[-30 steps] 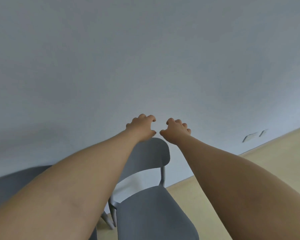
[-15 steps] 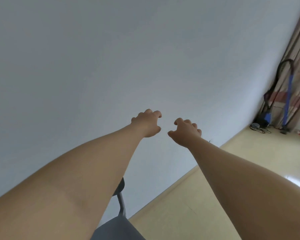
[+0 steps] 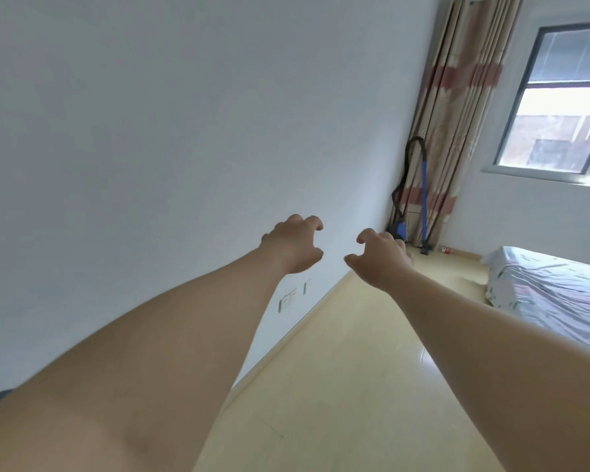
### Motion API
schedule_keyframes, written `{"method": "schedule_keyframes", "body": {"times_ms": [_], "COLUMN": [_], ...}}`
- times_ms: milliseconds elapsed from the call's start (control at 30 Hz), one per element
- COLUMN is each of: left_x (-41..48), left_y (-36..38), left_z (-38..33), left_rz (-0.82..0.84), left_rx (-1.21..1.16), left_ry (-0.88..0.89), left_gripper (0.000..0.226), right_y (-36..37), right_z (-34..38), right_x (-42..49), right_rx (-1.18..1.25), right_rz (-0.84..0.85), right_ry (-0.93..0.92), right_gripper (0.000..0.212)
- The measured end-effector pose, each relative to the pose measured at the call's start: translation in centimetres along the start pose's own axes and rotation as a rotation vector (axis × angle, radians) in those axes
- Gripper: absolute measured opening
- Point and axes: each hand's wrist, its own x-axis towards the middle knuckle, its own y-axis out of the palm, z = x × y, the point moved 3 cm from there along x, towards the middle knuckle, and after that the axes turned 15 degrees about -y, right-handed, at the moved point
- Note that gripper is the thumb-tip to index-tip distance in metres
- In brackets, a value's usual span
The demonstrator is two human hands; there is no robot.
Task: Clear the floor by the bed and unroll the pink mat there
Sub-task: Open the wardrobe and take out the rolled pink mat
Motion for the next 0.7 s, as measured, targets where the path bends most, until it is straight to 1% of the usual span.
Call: {"method": "schedule_keyframes", "body": {"times_ms": [133, 267, 367, 433, 500, 533, 633, 667, 700], "left_x": [2.9, 7.7, 11.5, 14.3, 15.7, 18.3, 23.2, 25.1, 26.0], "left_y": [2.2, 5.3, 8.9, 11.2, 12.3, 13.6, 15.8, 16.7, 17.2], "left_z": [-3.6, -8.6, -13.9, -17.2, -19.0, -21.9, -27.0, -30.0, -31.3], "left_rz": [0.019, 0.038, 0.094, 0.122, 0.133, 0.140, 0.175, 0.192, 0.203], "left_rx": [0.008, -0.017, -0.054, -0.063, -0.073, -0.085, -0.108, -0.121, -0.132], "left_ry": [0.028, 0.075, 0.153, 0.198, 0.240, 0.291, 0.361, 0.397, 0.417], "left_gripper": [0.051, 0.051, 0.051, 0.051, 0.051, 0.051, 0.053, 0.052, 0.051], "right_y": [-0.7, -0.8, -0.9, -1.0, -1.1, -1.5, -2.6, -3.6, -4.1], "right_z": [-4.3, -9.8, -15.8, -19.6, -21.5, -24.2, -29.4, -32.2, -33.6], "right_x": [1.8, 4.0, 6.3, 8.4, 9.7, 11.4, 14.4, 15.6, 16.1], "right_rx": [0.013, 0.038, 0.084, 0.086, 0.064, 0.048, 0.001, -0.022, -0.035], "right_rz": [0.003, -0.010, -0.024, -0.046, -0.053, -0.070, -0.092, -0.105, -0.120], "right_ry": [0.003, 0.041, 0.167, 0.213, 0.212, 0.247, 0.326, 0.371, 0.381], "right_gripper": [0.048, 0.049, 0.048, 0.047, 0.044, 0.043, 0.044, 0.045, 0.045]}}
